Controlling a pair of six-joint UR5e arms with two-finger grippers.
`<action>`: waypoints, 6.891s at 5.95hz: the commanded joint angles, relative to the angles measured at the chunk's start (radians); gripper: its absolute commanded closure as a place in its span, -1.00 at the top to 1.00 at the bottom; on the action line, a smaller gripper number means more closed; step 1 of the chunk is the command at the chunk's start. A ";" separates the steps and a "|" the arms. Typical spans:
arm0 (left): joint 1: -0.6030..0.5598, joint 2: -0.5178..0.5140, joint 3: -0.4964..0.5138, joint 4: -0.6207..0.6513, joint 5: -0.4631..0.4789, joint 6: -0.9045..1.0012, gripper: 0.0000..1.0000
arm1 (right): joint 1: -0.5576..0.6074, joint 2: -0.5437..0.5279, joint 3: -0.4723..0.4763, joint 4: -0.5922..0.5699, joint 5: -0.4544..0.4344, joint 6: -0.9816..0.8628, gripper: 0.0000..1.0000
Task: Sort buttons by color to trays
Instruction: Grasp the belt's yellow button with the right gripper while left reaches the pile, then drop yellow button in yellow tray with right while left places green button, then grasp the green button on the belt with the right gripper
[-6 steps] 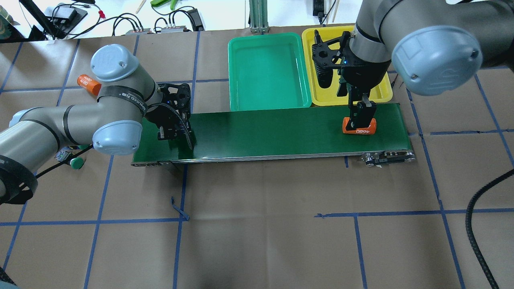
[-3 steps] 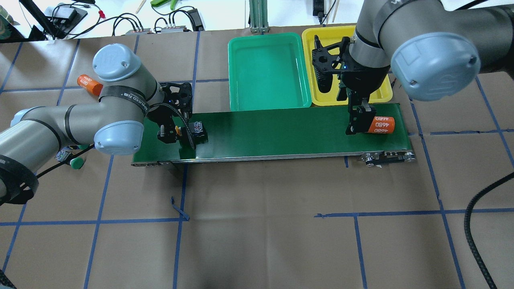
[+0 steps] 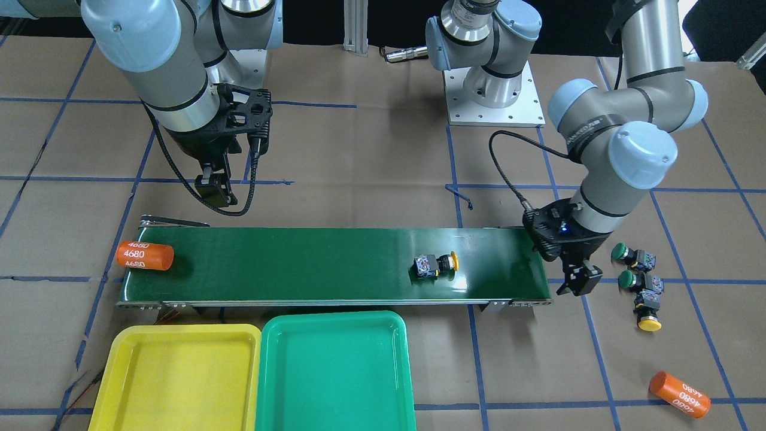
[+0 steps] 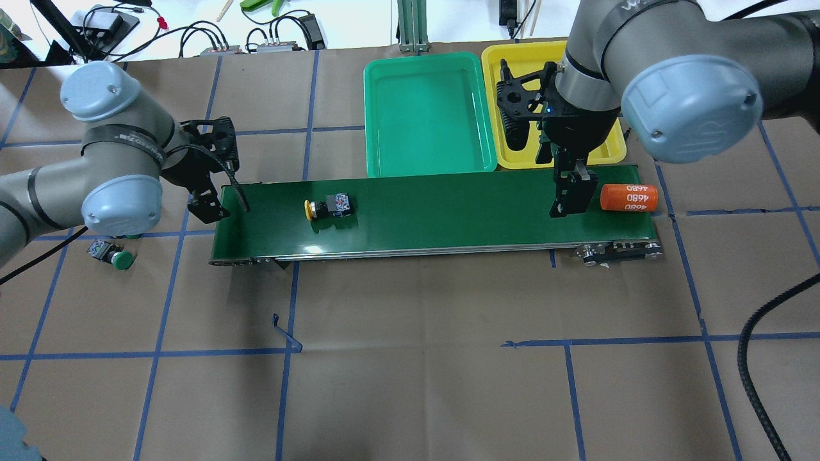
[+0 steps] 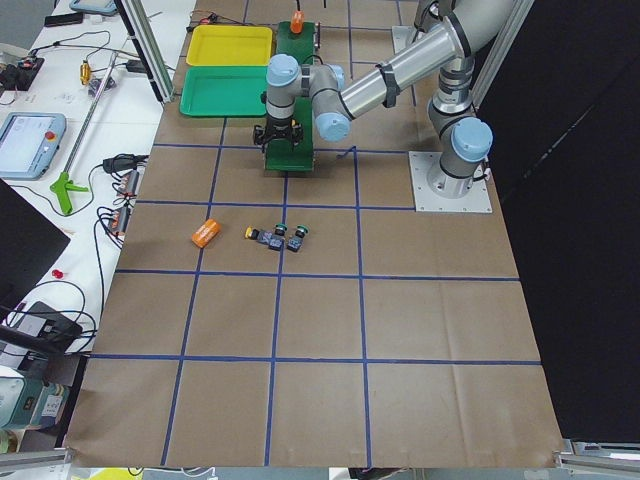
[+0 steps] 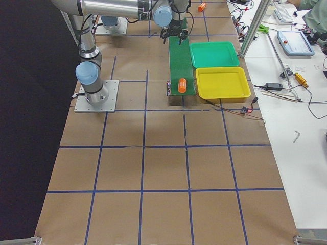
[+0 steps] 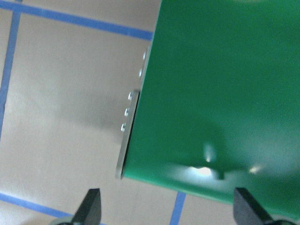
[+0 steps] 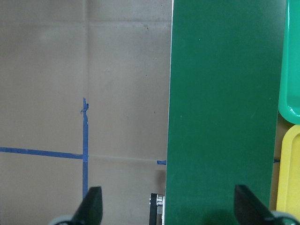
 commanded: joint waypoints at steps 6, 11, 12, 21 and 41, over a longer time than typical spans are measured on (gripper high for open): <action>0.331 -0.025 -0.070 0.010 0.043 0.684 0.98 | 0.154 0.117 -0.003 -0.241 0.001 0.162 1.00; 0.405 -0.093 -0.058 0.027 0.065 0.949 0.98 | 0.199 0.291 0.001 -0.391 -0.009 0.191 1.00; 0.408 -0.115 -0.058 0.041 0.062 0.947 0.98 | 0.197 0.313 0.006 -0.455 -0.012 0.189 1.00; 0.097 0.029 0.052 -0.168 0.039 0.419 -0.94 | 0.007 0.269 0.158 -0.688 -0.103 -0.019 -0.77; 0.332 -0.244 0.132 -0.090 -0.032 0.691 0.91 | 0.132 0.156 -0.010 -0.336 0.009 0.211 1.00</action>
